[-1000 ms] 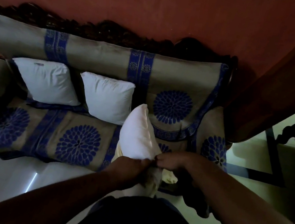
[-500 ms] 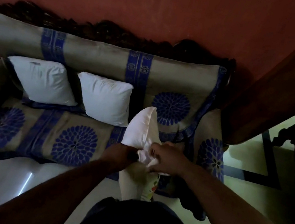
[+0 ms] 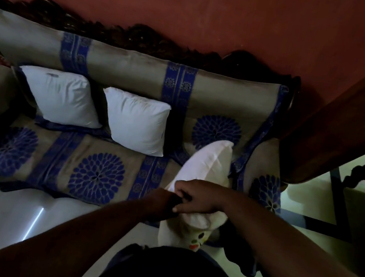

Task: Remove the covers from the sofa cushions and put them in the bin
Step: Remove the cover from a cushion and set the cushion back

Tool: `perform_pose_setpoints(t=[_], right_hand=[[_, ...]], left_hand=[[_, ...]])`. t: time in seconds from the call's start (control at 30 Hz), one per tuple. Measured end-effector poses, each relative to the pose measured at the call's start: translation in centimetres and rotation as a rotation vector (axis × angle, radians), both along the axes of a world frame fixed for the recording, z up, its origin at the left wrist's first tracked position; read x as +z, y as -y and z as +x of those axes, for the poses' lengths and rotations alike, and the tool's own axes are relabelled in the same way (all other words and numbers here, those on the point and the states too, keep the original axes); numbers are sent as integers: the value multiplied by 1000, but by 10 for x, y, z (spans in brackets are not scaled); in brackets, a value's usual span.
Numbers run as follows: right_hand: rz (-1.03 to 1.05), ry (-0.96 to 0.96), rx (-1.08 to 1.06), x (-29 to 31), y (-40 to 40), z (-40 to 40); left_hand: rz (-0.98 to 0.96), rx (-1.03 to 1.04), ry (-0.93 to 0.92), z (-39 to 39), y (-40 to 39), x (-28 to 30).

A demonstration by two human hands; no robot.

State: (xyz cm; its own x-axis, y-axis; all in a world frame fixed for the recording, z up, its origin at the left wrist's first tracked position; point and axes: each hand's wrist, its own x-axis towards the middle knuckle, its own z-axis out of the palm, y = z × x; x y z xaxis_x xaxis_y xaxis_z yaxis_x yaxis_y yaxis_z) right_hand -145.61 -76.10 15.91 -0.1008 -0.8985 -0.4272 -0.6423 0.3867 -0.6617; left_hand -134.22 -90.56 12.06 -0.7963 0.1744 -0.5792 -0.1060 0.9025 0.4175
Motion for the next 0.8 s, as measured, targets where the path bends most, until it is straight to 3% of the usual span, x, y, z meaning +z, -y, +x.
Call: perform_pose_setpoints(t=[0.1,0.17,0.3,0.4,0.47,0.53,0.67,0.8], right_hand=[[238,-236,108,2,-12,-20],[341,-296,183,7,-12,-26],[263,-173,258,12,15,-15],[219,-222,263,2,16,-10],[216,-268,155,-3,0,-21],[245,-332,79,-7,-19,-36],[189,-370,-50,-14,-20,-39],[49,-140,-321,-17,11,-16]], left_hand=[[86,85,-56,4,-6,-3],[136,150,-33,3,-14,0],[156,175,206,6,-16,-12],[137,151,181,15,-4,-36],[240,160,53,21,3,-24],[335,249,63,22,15,-11],[144,154,-7,-1,37,-2],[-158,193,-335,-17,26,5]])
